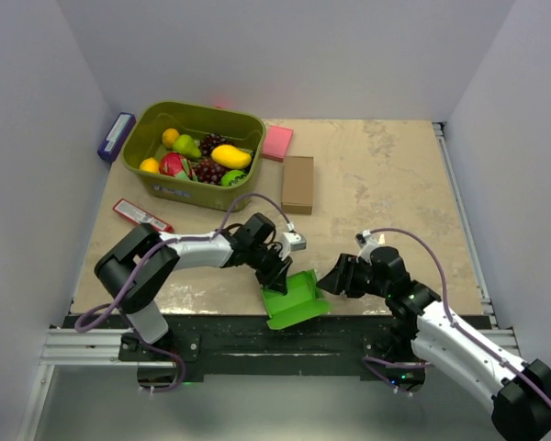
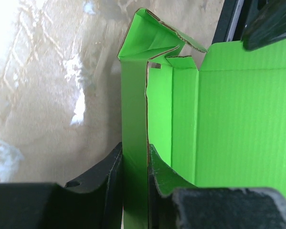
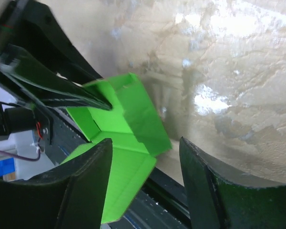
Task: Fold the paper box
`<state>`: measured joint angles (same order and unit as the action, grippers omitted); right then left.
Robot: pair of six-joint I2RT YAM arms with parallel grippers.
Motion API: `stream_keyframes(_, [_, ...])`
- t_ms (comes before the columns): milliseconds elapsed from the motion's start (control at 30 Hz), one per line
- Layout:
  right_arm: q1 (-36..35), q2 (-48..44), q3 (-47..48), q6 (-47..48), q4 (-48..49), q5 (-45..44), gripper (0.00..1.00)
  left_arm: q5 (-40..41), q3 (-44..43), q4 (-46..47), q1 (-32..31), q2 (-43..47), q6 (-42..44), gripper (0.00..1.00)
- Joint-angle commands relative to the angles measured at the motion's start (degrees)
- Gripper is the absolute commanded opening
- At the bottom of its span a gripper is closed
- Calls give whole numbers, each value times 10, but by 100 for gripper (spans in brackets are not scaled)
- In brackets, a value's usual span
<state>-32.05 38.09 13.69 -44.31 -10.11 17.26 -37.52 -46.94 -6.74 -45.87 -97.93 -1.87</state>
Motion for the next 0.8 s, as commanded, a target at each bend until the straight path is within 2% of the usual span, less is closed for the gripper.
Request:
stream_keyframes(0, [3, 7, -32, -22, 98, 55, 60, 90, 27, -13, 3, 37, 36, 4])
stream_keyframes(200, [3, 25, -53, -26, 198, 62, 62, 111, 33, -12, -4, 58, 43, 4])
stream_keyframes(467, [4, 155, -48, 4, 274, 31, 63, 147, 34, -26, -25, 70, 55, 3])
stream_keyframes(633, [4, 165, -82, -8, 348, 51, 64, 154, 38, -27, -28, 72, 56, 3])
stream_keyframes(767, [4, 177, -86, 8, 403, 94, 56, 152, 31, -30, -29, 62, 57, 3])
